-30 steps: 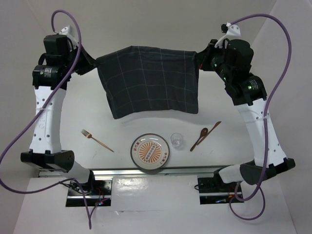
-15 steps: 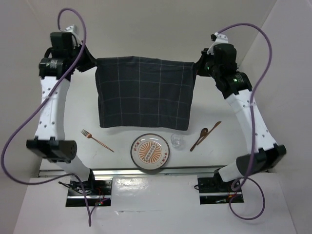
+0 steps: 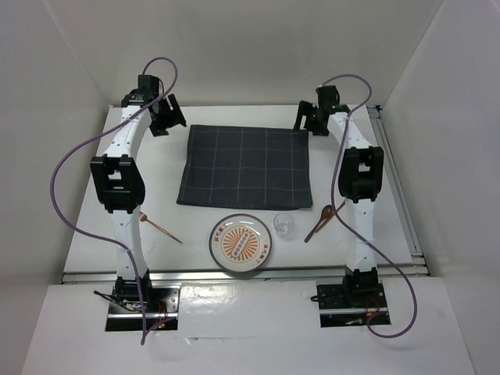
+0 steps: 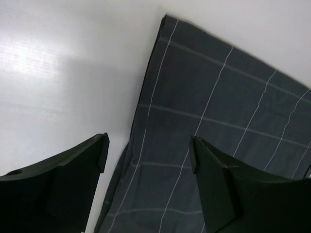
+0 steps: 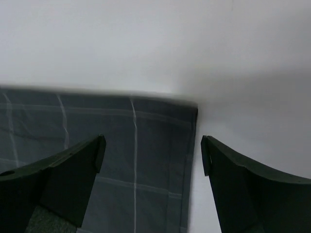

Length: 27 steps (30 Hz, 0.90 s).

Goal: Set the dinner table for one person

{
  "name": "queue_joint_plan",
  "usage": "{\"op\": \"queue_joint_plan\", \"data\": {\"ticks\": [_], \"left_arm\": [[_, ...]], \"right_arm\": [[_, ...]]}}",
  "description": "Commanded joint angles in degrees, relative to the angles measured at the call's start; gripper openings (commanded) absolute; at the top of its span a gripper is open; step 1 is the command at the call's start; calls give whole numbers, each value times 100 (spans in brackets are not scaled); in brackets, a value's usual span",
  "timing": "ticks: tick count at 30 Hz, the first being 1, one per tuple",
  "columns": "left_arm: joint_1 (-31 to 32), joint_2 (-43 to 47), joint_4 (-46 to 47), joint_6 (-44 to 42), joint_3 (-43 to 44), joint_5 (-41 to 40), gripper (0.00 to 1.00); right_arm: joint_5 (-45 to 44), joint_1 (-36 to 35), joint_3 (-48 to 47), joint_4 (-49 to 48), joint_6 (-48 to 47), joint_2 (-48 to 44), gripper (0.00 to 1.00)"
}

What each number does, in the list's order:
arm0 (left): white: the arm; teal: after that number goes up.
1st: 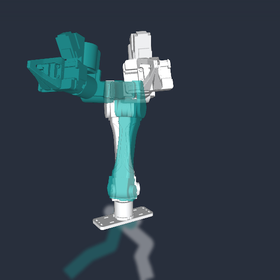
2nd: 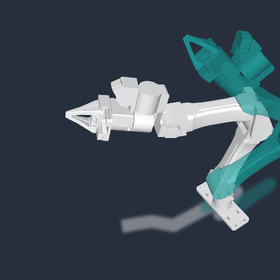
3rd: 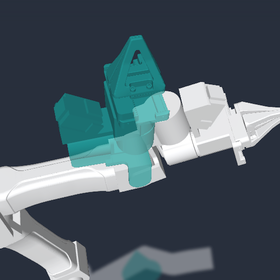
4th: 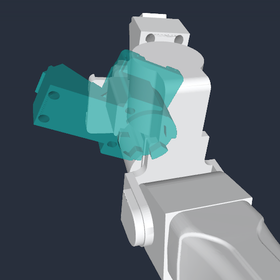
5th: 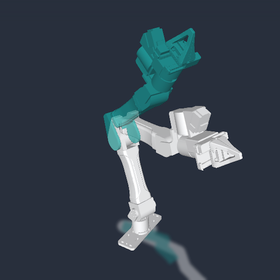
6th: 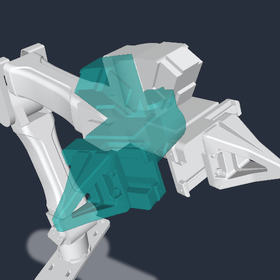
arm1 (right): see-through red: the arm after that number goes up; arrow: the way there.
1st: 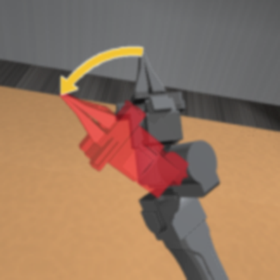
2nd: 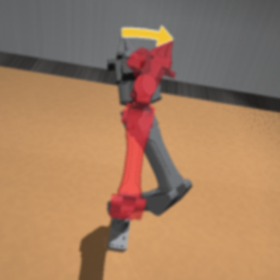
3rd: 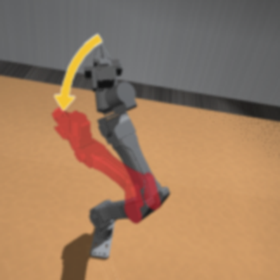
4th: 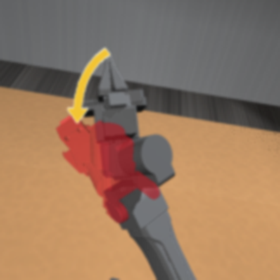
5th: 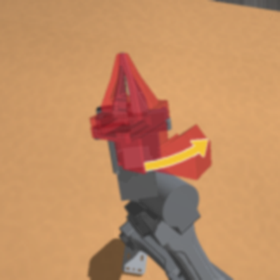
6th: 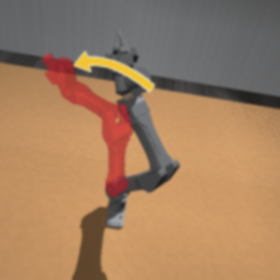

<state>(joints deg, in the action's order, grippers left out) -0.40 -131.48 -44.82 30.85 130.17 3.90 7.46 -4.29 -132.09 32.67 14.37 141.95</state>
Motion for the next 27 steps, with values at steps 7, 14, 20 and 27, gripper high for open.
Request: {"op": "queue_joint_plan", "data": {"ticks": [7,14,20,27], "left_arm": [[339,985,44,-97,-1563,-3,0],[462,1555,948,193,-3593,445,0],[524,1695,799,193,-4183,51,0],[524,1872,861,272,-4623,50,0]], "right_arm": [[2,-458,4234,-1359,636,-2944,37],[-130,-844,4981,-806,883,-3314,0],[-218,-845,5931,-876,1120,-3789,0],[-210,-775,5792,-1078,1182,-2982,0]]}}
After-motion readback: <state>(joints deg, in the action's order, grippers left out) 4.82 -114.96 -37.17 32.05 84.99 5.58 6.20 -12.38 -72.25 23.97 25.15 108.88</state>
